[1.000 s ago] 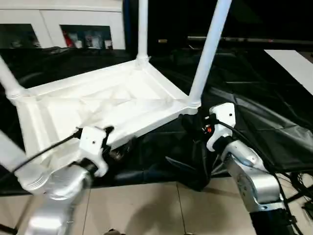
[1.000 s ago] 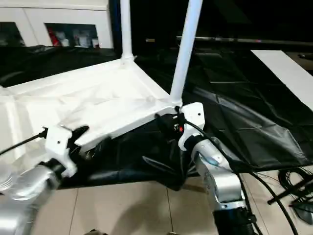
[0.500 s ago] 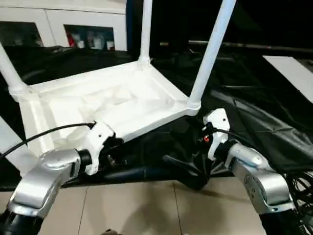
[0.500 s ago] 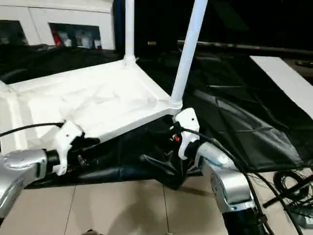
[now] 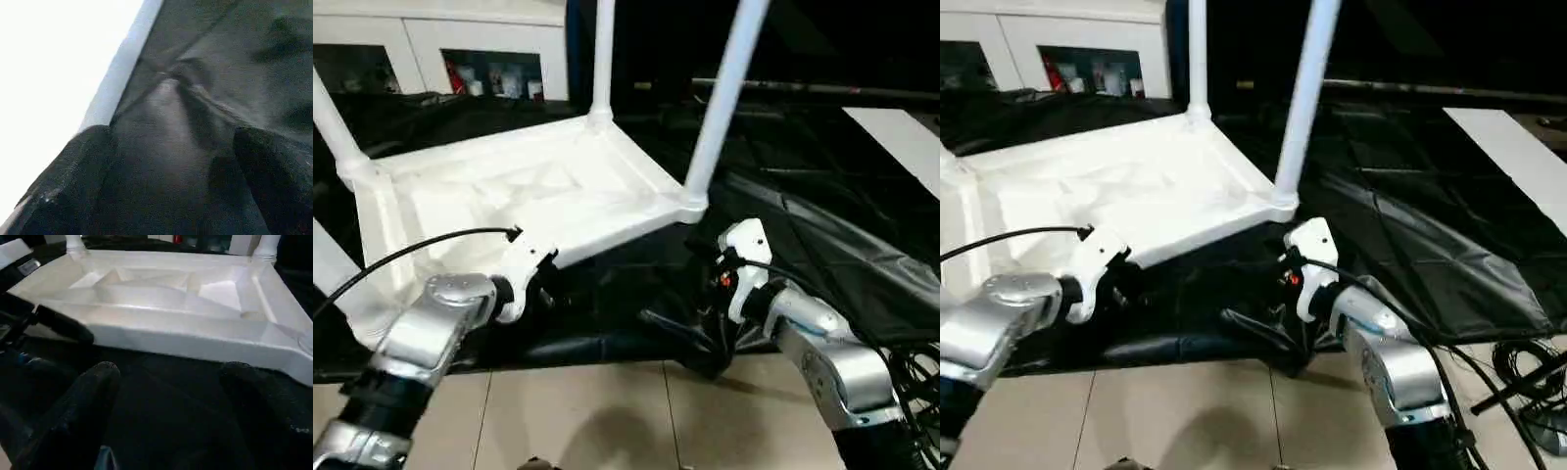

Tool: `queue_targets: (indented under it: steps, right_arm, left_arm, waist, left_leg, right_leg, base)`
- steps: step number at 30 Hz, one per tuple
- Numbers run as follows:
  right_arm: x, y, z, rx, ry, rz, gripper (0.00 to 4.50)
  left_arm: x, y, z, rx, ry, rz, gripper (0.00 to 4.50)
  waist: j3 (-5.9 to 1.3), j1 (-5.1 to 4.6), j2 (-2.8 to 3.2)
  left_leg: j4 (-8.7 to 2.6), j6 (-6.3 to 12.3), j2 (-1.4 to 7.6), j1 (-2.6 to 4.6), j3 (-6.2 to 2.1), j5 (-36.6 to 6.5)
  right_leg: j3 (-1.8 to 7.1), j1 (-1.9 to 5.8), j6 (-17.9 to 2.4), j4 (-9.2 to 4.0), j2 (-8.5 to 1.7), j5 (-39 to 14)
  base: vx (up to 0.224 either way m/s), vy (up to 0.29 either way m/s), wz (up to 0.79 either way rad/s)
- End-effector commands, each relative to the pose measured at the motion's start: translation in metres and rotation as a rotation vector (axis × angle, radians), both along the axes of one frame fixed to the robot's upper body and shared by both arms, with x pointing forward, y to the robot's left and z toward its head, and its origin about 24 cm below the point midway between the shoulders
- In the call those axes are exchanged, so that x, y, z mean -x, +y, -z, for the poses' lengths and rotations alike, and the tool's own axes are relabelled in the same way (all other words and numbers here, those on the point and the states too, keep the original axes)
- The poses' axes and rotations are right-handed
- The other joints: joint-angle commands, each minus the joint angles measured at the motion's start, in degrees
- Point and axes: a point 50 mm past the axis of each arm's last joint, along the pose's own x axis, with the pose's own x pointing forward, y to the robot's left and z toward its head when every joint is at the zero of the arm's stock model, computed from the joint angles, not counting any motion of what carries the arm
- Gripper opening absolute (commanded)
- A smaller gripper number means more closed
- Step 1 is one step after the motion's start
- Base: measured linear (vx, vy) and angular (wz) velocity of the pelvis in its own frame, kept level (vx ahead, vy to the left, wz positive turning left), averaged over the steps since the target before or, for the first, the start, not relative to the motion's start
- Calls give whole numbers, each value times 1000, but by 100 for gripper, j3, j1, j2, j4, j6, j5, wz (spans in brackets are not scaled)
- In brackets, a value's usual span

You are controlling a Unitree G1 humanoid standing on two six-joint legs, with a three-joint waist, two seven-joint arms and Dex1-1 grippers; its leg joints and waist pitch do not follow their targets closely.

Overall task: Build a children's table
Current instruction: Rotate table base

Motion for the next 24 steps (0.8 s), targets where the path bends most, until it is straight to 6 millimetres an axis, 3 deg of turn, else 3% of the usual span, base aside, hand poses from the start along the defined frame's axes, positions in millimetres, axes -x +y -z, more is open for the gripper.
queue_targets:
  steps: [1, 5, 6, 8, 9, 10, 11, 12, 13, 14, 15, 16, 17, 19, 22, 23, 24]
  right_arm:
    - [1, 1, -2, 10, -10, -2, 375]
    - [3, 0, 1, 22, -7, -3, 375]
    - [3, -1, 1, 22, -5, -2, 375]
    - [5, -1, 2, 21, -4, -2, 375]
    - [6, -1, 2, 20, -4, -3, 375]
    - [7, -1, 2, 19, -3, -4, 375]
    - [8, -1, 2, 12, 0, -4, 375]
    - [10, -1, 3, 0, 5, -5, 375]
    - [10, -1, 3, -2, 6, -6, 375]
    - [10, -1, 3, -2, 6, -7, 375]
    - [11, 0, 4, -5, 7, -14, 375]
    - [11, 1, 4, -7, 8, -18, 375]
    - [11, 1, 4, -7, 8, -18, 375]
    - [11, 3, 4, -12, 9, -27, 375]
    - [11, 5, 4, -16, 9, -37, 375]
    - [11, 6, 4, -18, 8, -42, 375]
    - [11, 6, 4, -18, 8, -42, 375]
  left_arm:
    - [-9, -5, -8, -14, -89, -14, 445]
    - [-8, -23, -22, 131, -249, -10, 445]
    - [-6, -24, -24, 170, -274, -21, 445]
    - [3, -24, -28, 281, -318, -46, 445]
    - [6, -23, -29, 307, -328, -48, 445]
    - [16, -19, -27, 363, -303, -42, 445]
    - [37, -9, -22, 460, -246, -10, 445]
    - [74, 9, -13, 556, -125, 64, 445]
    - [85, 14, -10, 566, -86, 88, 445]
    - [88, 17, -9, 566, -68, 90, 445]
    - [104, 31, -3, 554, 10, 89, 445]
    - [113, 41, 0, 532, 49, 86, 445]
    - [114, 43, 0, 530, 55, 84, 445]
    - [127, 63, 0, 509, 115, 55, 445]
    - [138, 82, -5, 480, 144, 27, 445]
    - [145, 96, -9, 452, 150, 14, 445]
    - [145, 96, -9, 452, 150, 14, 445]
  waist:
    - [-341, 35, 109]
    - [-345, 60, 124]
    - [-347, 67, 122]
    - [-350, 82, 142]
    - [-350, 78, 106]
    - [-350, 73, 107]
    - [-367, 74, 97]
    - [-337, -4, 57]
    - [-343, -27, 121]
    - [-335, -84, 120]
    - [-326, -76, 104]
    - [-316, -71, 89]
    - [-276, -50, 116]
    - [-237, 1, 100]
    - [-187, -10, 104]
    - [-181, -20, 114]
    - [-187, -37, 105]
  left_leg:
    - [-444, -263, 87, 118, -54, -1721]
    - [-438, -247, 107, 123, -53, -1725]
    - [-445, -245, 114, 94, -59, -1676]
    - [-442, -241, 120, 100, -52, -1682]
    - [-447, -222, 117, 68, -54, -1643]
    - [-440, -193, 102, 73, -41, -1625]
    - [-423, -201, 113, 65, -53, -1555]
    - [-492, -184, 108, -39, -68, -1437]
    - [-504, -218, 119, -2, -82, -1620]
    - [-505, -204, 111, -2, -75, -1661]
    - [-454, -106, 99, 131, -21, -1835]
    - [-460, -75, 100, 122, -24, -1821]
    - [-500, -58, 103, 113, -25, -1909]
    - [-503, -126, 112, 192, -25, -2263]
    - [-536, -250, 105, 236, -76, -2764]
    - [-546, -270, 101, 225, -93, -2819]
    - [-561, -277, 97, 191, -108, -2824]
  right_leg:
    - [212, 213, -785, -482, -346, -1712]
    - [215, 205, -844, -496, -358, -1647]
    - [214, 236, -879, -479, -368, -1547]
    - [214, 221, -912, -457, -354, -1420]
    - [207, 256, -925, -452, -363, -1374]
    - [209, 235, -871, -462, -337, -1419]
    - [215, 249, -910, -412, -387, -1336]
    - [188, 301, -869, -418, -355, -1379]
    - [188, 258, -786, -405, -386, -1731]
    - [194, 236, -770, -424, -348, -1765]
    - [221, 127, -788, -479, -273, -1705]
    - [226, 136, -816, -480, -280, -1668]
    - [224, 136, -800, -498, -271, -1799]
    - [231, 72, -731, -543, -290, -2310]
    - [230, 31, -475, -629, -313, -3079]
    - [228, 38, -437, -632, -315, -3169]
    - [228, 65, -371, -638, -324, -3247]
  base:
    - [0, 0, 0]
    - [0, 0, 0]
    - [0, 0, 0]
    - [0, 0, 0]
    - [0, 0, 0]
    - [0, 0, 0]
    - [0, 0, 0]
    - [0, 0, 0]
    - [38, 1, -18]
    - [61, -12, -4]
    - [61, -12, -4]
    - [0, 0, 0]
    - [0, 0, 0]
    - [0, 0, 0]
    - [0, 0, 0]
    - [0, 0, 0]
    - [0, 0, 0]
